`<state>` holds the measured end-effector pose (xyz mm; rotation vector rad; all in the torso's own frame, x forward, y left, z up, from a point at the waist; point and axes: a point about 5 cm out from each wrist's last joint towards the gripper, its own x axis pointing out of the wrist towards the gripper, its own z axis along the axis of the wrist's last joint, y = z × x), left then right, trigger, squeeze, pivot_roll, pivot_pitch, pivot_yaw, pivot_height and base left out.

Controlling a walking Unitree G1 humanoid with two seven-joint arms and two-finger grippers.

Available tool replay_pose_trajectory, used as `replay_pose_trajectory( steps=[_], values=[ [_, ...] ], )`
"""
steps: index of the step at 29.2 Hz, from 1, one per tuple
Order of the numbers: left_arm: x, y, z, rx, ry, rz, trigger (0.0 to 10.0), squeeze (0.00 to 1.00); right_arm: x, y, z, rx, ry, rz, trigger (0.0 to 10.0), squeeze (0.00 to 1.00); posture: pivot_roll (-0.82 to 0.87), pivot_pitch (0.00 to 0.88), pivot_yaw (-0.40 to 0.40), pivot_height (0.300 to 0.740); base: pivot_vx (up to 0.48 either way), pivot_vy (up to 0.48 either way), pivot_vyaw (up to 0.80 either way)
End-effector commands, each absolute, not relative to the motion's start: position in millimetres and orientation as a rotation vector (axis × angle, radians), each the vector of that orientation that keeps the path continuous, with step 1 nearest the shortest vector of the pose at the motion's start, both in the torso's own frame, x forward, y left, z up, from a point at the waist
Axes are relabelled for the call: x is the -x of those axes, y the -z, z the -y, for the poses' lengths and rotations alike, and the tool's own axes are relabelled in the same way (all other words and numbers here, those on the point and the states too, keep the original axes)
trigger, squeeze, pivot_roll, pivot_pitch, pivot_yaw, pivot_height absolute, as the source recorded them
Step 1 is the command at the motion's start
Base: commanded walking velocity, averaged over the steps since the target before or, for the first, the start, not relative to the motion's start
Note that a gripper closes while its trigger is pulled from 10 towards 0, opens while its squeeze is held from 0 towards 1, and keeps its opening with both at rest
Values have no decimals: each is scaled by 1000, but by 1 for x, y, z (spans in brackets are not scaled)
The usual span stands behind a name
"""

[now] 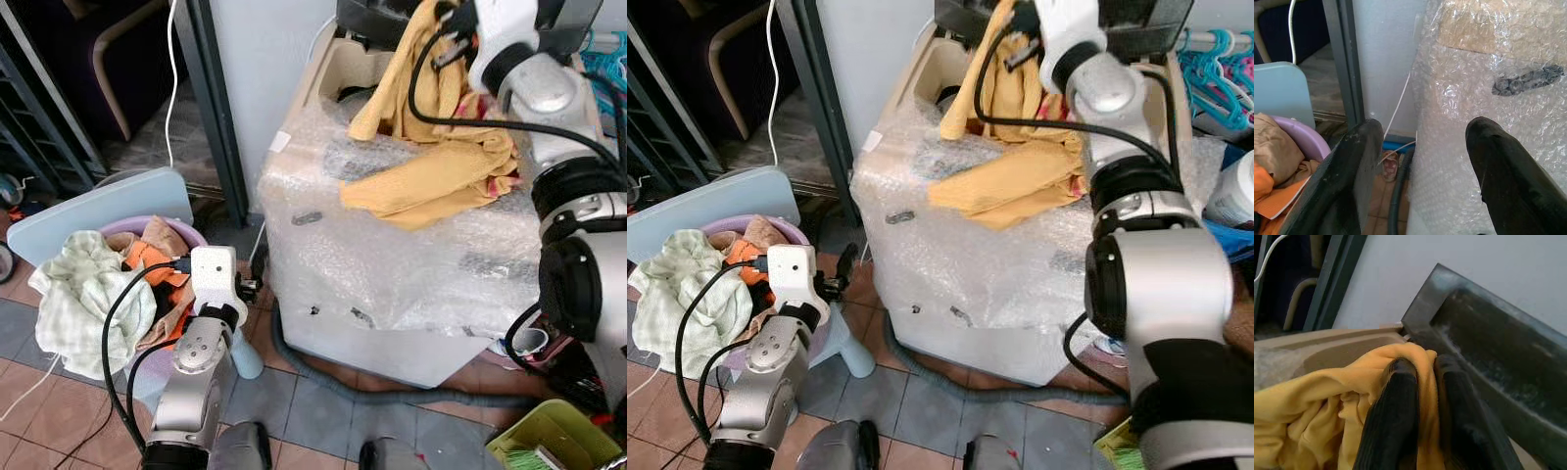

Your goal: Clothes washing

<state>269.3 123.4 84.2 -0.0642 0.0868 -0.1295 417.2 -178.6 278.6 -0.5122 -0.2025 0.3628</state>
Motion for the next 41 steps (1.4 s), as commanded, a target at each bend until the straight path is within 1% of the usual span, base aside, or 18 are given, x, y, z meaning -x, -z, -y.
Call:
replay_pose_trajectory(
  steps=[1, 6, 7, 8, 9, 10, 13, 18, 20, 24, 25, 28, 29, 31, 34, 36, 39, 41],
  values=[
    [-272, -86, -124, 52, 135, -84, 10000, 0, -416, -288, 176, 541, -420, 221, 10000, 1000, 7, 75, 24, 740, 0, 0, 0],
    [-274, -87, -123, 46, 139, -81, 10000, 0, -413, -288, 181, 539, -438, 238, 10000, 1000, 8, 67, 26, 740, 0, 0, 0],
    [-275, -88, -123, 39, 140, -77, 10000, 0, -412, -301, 185, 498, -411, 308, 10000, 1000, 10, 65, 29, 740, 0, 0, 0],
    [-275, -88, -123, 39, 140, -77, 10000, 0, -412, -301, 185, 498, -411, 308, 10000, 1000, 10, 65, 29, 740, 0, 0, 0],
    [-275, -88, -123, 37, 139, -76, 10000, 0, -407, -321, 189, 430, -409, 428, 10000, 1000, 11, 61, 28, 740, 0, 0, 0],
    [-275, -88, -124, 37, 138, -76, 10000, 0, -403, -330, 192, 388, -411, 480, 10000, 1000, 10, 60, 30, 740, 0, 0, 0],
    [-275, -88, -125, 35, 136, -78, 10000, 0, -401, -332, 198, 343, -404, 490, 10000, 1000, 4, 57, 36, 740, 0, 0, 0],
    [-276, -88, -123, 32, 148, -77, 10000, 0, -396, -312, 206, 349, -487, 421, 10000, 1000, -6, 58, 45, 740, 0, 0, 0],
    [-277, -88, -122, 32, 151, -78, 10000, 0, -392, -301, 214, 323, -531, 368, 10000, 1000, -10, 56, 50, 740, 0, 0, 0],
    [-277, -88, -122, 32, 153, -77, 10000, 0, -383, -291, 217, 309, -632, 322, 10000, 1000, -9, 54, 51, 740, 0, 0, 0],
    [-277, -88, -122, 32, 154, -76, 10000, 0, -372, -286, 219, 268, -708, 309, 10000, 1000, -12, 53, 48, 740, 0, 0, 0],
    [-277, -88, -122, 32, 153, -75, 10000, 0, -355, -272, 215, 196, -849, 221, 10000, 1000, -13, 52, 45, 740, 0, 0, 0],
    [-277, -88, -122, 33, 152, -76, 10000, 0, -341, -255, 213, 243, -932, 135, 10000, 1000, -15, 52, 48, 740, 0, 0, 0],
    [-277, -88, -122, 33, 152, -76, 10000, 0, -333, -247, 214, 242, -976, 83, 10000, 1000, -17, 52, 49, 740, 0, 0, 0],
    [-278, -87, -121, 33, 159, -78, 10000, 0, -323, -232, 215, 223, -1039, -25, 10000, 1000, -26, 50, 55, 740, 0, 0, 0],
    [-278, -87, -121, 33, 160, -78, 10000, 0, -321, -229, 214, 219, -1047, -49, 10000, 1000, -26, 50, 55, 740, 0, 0, 0],
    [-280, -88, -120, 33, 163, -77, 10000, 0, -322, -220, 215, 245, -1042, -100, 10000, 1000, -24, 49, 55, 740, 0, 0, 0],
    [-280, -89, -120, 32, 164, -74, 10000, 0, -328, -211, 217, 287, -994, -125, 10000, 1000, -18, 48, 53, 740, 0, 0, 0]
  ],
)
